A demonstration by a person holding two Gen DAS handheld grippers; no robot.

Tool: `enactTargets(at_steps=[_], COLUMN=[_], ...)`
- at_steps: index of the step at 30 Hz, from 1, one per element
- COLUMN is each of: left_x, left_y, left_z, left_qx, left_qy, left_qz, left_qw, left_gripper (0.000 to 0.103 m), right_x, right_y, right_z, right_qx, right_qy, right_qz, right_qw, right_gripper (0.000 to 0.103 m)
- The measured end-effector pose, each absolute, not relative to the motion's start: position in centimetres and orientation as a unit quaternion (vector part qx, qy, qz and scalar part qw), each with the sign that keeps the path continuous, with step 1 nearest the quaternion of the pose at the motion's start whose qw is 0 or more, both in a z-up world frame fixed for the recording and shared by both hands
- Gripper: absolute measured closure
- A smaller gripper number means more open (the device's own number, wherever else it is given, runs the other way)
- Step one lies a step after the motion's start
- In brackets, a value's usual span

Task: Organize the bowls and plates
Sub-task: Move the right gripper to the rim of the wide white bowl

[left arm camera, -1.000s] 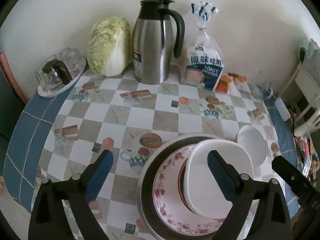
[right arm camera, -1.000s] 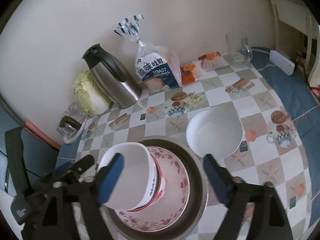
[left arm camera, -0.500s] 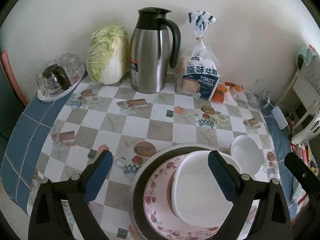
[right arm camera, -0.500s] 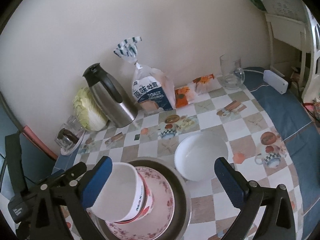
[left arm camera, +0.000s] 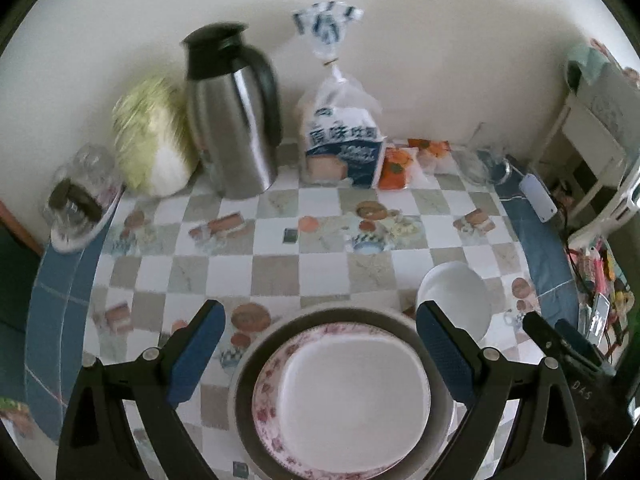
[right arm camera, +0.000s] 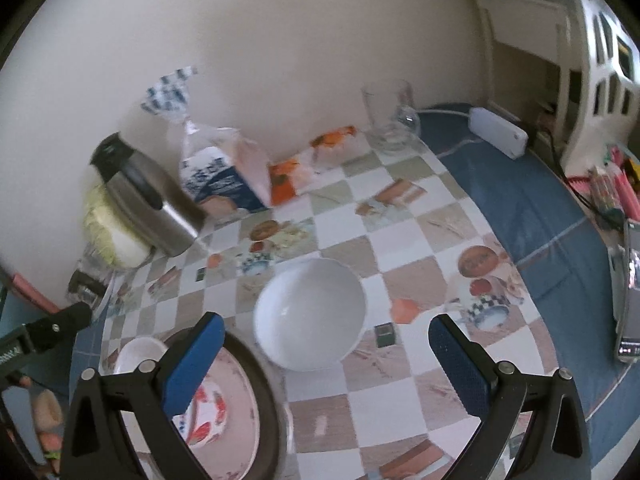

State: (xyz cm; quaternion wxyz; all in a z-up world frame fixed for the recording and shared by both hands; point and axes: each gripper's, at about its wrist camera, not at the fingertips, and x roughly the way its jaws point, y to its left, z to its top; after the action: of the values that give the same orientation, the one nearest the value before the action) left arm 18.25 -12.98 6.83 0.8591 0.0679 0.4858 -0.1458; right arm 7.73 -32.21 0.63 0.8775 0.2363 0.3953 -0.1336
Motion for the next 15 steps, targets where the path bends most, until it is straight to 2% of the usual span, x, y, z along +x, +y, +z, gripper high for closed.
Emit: enactTargets(at_steps=[3, 7, 11, 15], left_x=[19.2, 20.2, 21.1, 21.8], left_y=[-14.4, -18.1, -21.6, -25.4], left_z=[7.4, 7.3, 5.7, 3.1], left_qx=[0.049, 0.086, 0.095, 0.147], left_qy=[0.494, 0.498, 0.524, 0.538], left_qz=[-0.166, -0.174, -0.192, -0.163], left_qw=[0.852, 0.846, 0.824, 0.814], left_gripper=[0.007, 0.007, 0.007, 0.007], right_x=[7.8, 8.5, 8.9, 9.5], right_y=[-33.3, -34.4, -35.4, -36.0], right_z=[0.1, -1.0, -2.6, -4.6], right_qx=[0.238, 0.235, 0.261, 0.291], right_qy=[0.398, 0.408, 0.417, 0.431], right_qz=[-0.145, -0.147, -0.143, -0.135], right_qw=[0.874, 0.87, 0.859, 0.843], right_gripper=[0.0, 0.0, 0.0, 0.0])
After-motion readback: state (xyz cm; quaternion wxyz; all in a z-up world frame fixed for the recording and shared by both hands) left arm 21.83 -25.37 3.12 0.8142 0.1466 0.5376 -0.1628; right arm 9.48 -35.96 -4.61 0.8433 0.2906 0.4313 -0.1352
